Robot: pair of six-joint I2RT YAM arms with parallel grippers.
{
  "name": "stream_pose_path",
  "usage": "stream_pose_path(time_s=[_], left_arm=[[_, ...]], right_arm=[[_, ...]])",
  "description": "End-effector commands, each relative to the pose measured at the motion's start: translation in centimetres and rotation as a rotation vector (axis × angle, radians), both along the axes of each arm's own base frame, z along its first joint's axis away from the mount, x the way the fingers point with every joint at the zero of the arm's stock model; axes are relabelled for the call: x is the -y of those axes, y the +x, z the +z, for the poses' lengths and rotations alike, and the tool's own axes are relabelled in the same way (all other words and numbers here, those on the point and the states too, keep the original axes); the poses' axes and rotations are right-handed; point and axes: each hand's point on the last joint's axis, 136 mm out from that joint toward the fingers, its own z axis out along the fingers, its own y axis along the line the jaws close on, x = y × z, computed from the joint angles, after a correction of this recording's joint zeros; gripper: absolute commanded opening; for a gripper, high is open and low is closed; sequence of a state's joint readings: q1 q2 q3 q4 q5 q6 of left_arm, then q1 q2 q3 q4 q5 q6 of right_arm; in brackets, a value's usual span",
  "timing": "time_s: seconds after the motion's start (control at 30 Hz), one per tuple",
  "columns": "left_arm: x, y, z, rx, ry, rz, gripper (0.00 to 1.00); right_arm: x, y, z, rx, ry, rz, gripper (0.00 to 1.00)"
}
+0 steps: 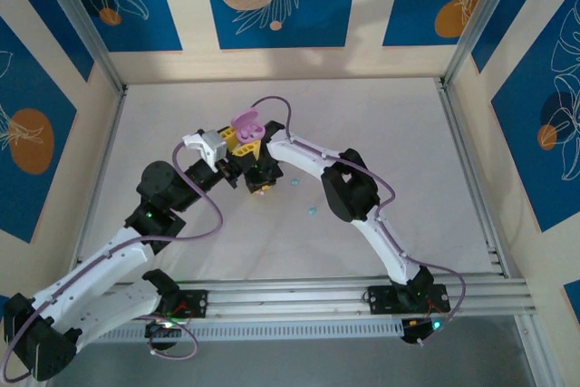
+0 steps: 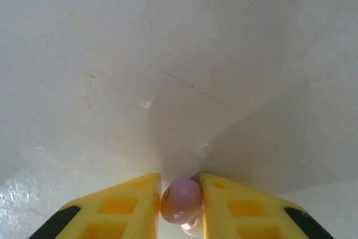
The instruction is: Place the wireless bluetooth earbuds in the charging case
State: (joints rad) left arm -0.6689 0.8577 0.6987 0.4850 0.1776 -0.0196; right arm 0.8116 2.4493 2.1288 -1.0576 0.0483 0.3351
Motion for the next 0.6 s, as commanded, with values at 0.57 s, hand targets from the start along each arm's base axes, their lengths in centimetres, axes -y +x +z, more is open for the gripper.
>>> stream_pose_path(time_s=[0.57], left_arm=[[-0.3,-0.6,2.3,0.046,-0.057,-0.004,0.35]], right_arm=[[5.9,-6.2,0.4,-0.148,-0.029,0.173,0.27]])
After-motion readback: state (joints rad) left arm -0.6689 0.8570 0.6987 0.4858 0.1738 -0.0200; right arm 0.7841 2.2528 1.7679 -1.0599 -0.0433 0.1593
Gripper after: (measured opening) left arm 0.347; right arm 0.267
